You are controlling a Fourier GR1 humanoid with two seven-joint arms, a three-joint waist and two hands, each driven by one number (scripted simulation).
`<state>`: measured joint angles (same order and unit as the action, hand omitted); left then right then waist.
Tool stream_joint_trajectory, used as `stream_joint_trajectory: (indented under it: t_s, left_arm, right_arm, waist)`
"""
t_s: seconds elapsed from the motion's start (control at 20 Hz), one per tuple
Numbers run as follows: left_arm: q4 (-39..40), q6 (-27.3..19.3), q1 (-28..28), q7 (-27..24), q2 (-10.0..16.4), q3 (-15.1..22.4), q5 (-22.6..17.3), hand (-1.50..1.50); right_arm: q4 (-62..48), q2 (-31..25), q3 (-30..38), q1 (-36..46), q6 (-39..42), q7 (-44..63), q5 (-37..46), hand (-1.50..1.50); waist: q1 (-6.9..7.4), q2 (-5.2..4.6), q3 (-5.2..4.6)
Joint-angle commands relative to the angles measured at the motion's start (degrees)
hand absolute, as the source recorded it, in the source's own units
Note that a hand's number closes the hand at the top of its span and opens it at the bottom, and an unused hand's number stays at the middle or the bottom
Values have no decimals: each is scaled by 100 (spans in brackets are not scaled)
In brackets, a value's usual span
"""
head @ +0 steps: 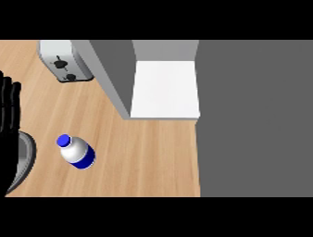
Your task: Pick up the bottled water, place it into the cabinet and close the cabinet
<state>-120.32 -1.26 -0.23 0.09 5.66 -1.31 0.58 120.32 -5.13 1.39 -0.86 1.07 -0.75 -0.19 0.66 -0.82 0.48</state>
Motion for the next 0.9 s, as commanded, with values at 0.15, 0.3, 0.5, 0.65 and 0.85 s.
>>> stream_joint_trajectory:
  t_s: [0.15, 0.3, 0.5, 0.65, 0.85]
  left_arm:
    - [89, 288, -234, 565, 300, -421, -509, -150]
    - [498, 570, 438, 1258, 205, -416, -1222, -150]
    - [-433, 238, 564, 2272, 192, -267, -1247, -150]
    - [-887, 261, 594, 2723, 412, -539, -1544, -150]
    - [-1097, 127, 1071, 2655, 63, -195, -1070, -150]
  right_arm:
    - [865, -56, 138, -1037, 539, -314, -671, -150]
    - [538, 0, -354, -1066, 664, 728, -992, -150]
    - [1185, -81, -352, -1691, 775, 1076, -1328, -150]
    - [1843, 152, -841, -2272, 704, 1233, -1154, -150]
    - [1982, 65, -632, -2014, 627, 1631, -1307, -150]
  waist:
    - [-122, 94, -45]
    - [-64, 77, -48]
    - [-83, 117, -42]
    - [-92, 110, -46]
    - [-60, 92, -48]
